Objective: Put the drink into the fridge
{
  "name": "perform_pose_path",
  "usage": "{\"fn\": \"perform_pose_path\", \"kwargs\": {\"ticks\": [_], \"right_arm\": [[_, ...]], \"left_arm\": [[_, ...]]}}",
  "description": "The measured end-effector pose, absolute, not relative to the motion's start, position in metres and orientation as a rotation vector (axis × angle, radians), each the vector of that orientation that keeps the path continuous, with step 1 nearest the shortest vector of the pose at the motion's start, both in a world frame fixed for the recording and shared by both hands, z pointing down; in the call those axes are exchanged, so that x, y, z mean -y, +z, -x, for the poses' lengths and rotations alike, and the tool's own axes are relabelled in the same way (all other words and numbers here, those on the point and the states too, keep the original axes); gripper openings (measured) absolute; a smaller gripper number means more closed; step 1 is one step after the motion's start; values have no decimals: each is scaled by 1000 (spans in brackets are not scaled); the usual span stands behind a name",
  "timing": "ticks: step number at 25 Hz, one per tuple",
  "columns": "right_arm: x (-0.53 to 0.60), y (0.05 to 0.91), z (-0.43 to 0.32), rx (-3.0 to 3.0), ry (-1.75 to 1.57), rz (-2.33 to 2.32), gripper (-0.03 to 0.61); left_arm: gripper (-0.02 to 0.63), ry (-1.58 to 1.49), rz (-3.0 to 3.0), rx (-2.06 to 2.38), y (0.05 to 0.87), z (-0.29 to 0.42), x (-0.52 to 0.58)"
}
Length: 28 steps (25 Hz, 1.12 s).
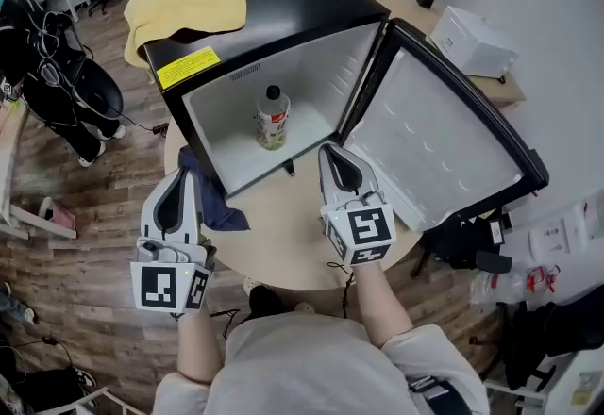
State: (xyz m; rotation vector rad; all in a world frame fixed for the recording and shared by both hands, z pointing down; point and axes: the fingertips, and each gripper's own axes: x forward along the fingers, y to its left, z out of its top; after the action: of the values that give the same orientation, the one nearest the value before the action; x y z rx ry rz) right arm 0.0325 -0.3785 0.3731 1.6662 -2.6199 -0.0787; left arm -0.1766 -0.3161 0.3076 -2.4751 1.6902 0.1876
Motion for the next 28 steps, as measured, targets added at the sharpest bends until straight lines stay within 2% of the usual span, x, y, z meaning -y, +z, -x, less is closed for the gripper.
{"fn": "perform_pose_path", "kwargs": {"ticks": [28], "right_arm": [[280,348,-109,2639,-143,-1774,11]], "left_arm": [[6,203,2505,-1599,298,96,249]]}}
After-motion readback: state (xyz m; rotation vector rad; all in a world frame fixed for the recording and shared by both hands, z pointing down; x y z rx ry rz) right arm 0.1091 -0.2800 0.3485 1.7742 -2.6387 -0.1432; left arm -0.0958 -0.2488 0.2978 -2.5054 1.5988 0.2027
